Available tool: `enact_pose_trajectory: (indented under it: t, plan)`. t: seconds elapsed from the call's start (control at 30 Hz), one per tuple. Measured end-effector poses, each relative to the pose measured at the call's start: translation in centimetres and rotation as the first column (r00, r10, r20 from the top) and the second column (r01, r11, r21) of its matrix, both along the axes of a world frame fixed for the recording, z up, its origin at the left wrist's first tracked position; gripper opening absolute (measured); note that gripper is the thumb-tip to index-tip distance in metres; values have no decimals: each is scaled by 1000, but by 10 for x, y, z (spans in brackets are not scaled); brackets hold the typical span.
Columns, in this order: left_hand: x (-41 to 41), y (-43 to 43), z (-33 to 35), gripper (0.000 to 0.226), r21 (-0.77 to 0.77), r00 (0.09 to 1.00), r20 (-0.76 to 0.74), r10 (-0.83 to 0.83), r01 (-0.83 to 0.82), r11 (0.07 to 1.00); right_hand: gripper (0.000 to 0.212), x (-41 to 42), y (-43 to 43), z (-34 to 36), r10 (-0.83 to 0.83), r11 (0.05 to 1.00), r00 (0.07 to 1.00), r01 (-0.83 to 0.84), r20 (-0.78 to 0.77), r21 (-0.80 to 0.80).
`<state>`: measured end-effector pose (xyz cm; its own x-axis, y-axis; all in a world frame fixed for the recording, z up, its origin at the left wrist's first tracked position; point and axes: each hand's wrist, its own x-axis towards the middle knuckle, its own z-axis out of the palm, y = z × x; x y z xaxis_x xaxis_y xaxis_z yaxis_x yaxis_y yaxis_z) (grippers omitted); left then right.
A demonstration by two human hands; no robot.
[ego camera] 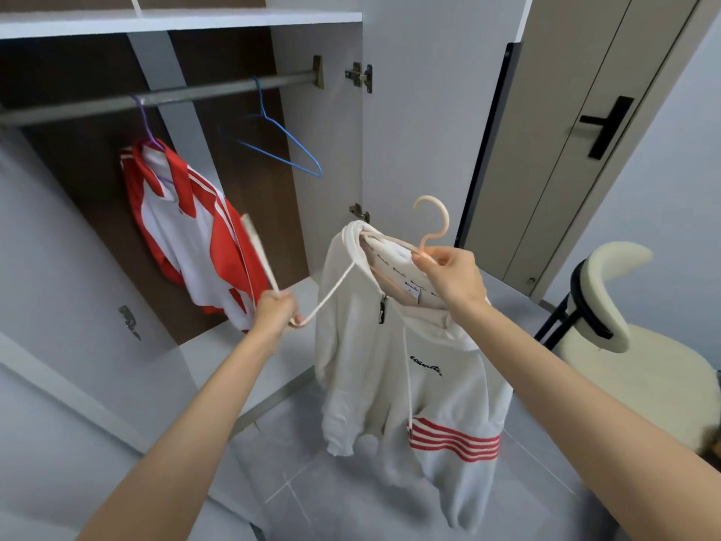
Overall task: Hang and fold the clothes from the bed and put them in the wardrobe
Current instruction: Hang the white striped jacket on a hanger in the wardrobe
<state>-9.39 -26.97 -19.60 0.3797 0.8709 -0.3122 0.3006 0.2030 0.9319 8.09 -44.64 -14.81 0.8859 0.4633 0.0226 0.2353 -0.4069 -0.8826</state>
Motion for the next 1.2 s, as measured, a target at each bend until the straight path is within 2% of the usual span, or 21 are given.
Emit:
enact_pose_trajectory:
  t: [0.07, 0.13, 0.17, 0.23, 0.27, 0.3, 0.33, 0.37, 0.4, 0.43, 0.47, 0.57, 0.67, 0.8, 0.93, 1.07, 1.2]
  plan:
    - [-6, -9, -17, 25, -224, 985, -37, -166, 154, 962, 26, 1, -2, 3, 29, 999, 999, -29, 20, 13]
    - [-11, -14, -22, 15, -358, 932, -40, -359, 322, 876, 25, 2, -4, 6, 48, 999, 997, -48, 61, -3]
    - [-11, -16, -19, 18, -400, 902, -30, -431, 384, 832, 24, 1, -4, 7, 50, 999, 995, -48, 91, -19]
    - [-9, -16, -10, 54, -414, 773, -152, -616, 516, 750, 23, -2, -4, 11, 33, 998, 986, -24, 166, -53]
    - [-6, -18, -3, 61, -370, 683, -264, -681, 580, 726, 22, -3, -3, 12, 20, 998, 978, -7, 207, -66]
    - [-1, -18, 1, 56, -267, 650, -361, -669, 615, 742, 21, -5, -3, 14, 13, 997, 970, 6, 244, -80]
    - [4, -19, 6, 47, -81, 705, -417, -574, 600, 796, 21, -7, -3, 16, 16, 995, 962, 11, 273, -96]
    - [10, -18, 12, 43, 140, 792, -426, -437, 535, 833, 21, -8, -3, 18, 28, 993, 956, 6, 293, -115]
    - [15, -18, 20, 45, 348, 869, -391, -304, 445, 825, 22, -8, -3, 20, 43, 991, 952, -2, 303, -134]
    - [21, -17, 29, 50, 471, 911, -351, -219, 373, 799, 25, -9, -4, 22, 49, 989, 951, -4, 305, -148]
    - [26, -16, 37, 55, 512, 922, -337, -192, 351, 784, 30, -9, -5, 24, 45, 988, 952, 4, 303, -157]
    - [40, -14, 53, 61, 528, 868, -468, -165, 424, 736, 47, -9, -9, 25, 40, 979, 949, 25, 312, -202]
    - [49, -17, 56, 36, 625, 821, -566, -77, 488, 610, 50, -9, -14, 20, 84, 975, 939, -9, 332, -222]
    - [53, -27, 55, 16, 695, 872, -470, -139, 463, 551, 43, -11, -16, 6, 184, 965, 926, -106, 330, -241]
    - [55, -54, 50, 17, 766, 893, -375, -250, 450, 459, 46, -9, -4, 3, 283, 930, 925, -201, 252, -307]
    - [48, -47, 33, 15, 732, 947, -261, -190, 322, 600, 44, -5, 6, 5, 262, 955, 952, -231, 160, -188]
    - [39, -15, 23, 20, 698, 957, -288, -37, 236, 676, 45, -10, 11, 2, 267, 959, 960, -256, 87, -120]
